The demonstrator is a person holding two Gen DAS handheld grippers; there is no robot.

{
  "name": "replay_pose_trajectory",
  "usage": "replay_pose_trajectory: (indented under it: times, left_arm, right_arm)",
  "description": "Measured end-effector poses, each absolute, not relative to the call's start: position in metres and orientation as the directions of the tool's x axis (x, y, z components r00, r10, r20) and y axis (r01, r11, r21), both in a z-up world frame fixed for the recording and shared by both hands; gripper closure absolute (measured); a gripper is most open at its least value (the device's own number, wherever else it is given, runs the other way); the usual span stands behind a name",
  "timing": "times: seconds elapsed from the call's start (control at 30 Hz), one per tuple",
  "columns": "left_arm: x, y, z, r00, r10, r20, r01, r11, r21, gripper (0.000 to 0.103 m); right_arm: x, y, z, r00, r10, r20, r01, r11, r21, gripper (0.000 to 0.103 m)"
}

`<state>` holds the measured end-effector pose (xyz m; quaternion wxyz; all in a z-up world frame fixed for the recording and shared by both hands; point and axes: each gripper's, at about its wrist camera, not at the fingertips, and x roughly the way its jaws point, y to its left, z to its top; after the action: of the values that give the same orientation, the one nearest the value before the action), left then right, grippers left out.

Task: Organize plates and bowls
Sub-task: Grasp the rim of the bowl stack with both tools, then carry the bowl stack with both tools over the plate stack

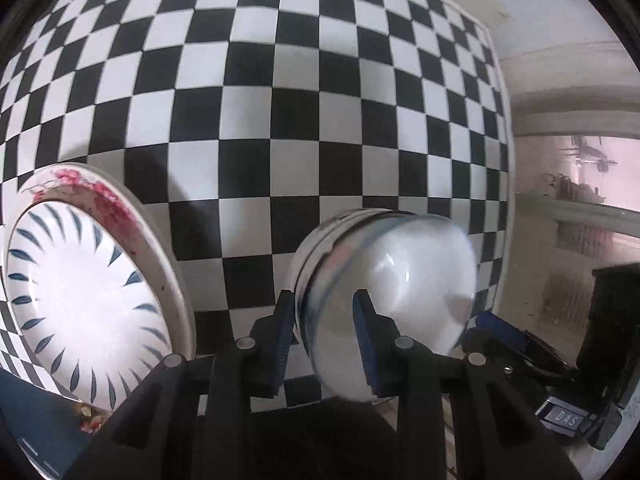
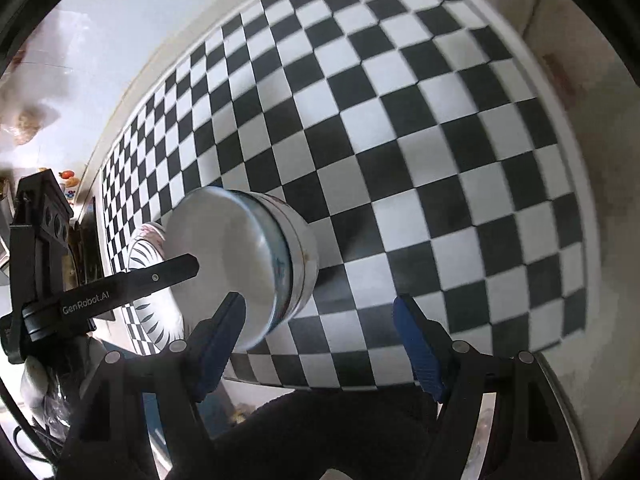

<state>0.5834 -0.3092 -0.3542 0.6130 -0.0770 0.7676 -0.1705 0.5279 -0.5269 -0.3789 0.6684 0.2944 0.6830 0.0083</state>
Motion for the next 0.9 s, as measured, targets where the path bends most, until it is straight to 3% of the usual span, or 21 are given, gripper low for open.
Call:
replay_pose_trajectory:
  times: [0.13,0.4,0.57,0.73,0.9]
  left_arm:
    - [0.590,-0.315,-0.358,-0.240,-0.315,-0.918,0.092,0.934,-0.345,0.070]
    - [0.596,-0.313,-0.384,-0.293,-0.300,-0.908,0.074,0.939,-0.335,0.070]
    - [0.597,-0.311,-0.395,-0.311,-0.354,-0.882,0.028,0.924,-0.381,0.058]
    - [0.601,-0.305,-0.410,-0.331,-0.387,-0.861,-0.007,0.913,-0.408,0.035]
    - [0.601,-0.296,-0.416,-0.335,-0.446,-0.830,-0.030,0.885,-0.464,0.033]
  right_arm:
    - [0.545,-0.520,-0.406,0.018,0.454,-0.891,0.388,0.818,0.425,0.024]
    - [0.570,-0.505,-0.440,-0.052,0.496,-0.867,0.372,0.815,0.444,0.024]
    - [0.584,-0.499,-0.458,-0.087,0.515,-0.853,0.365,0.813,0.453,0.025]
    - [0.591,-0.499,-0.472,-0.100,0.542,-0.834,0.367,0.800,0.475,0.025]
    - [0.599,-0.502,-0.482,-0.108,0.563,-0.820,0.364,0.789,0.494,0.027]
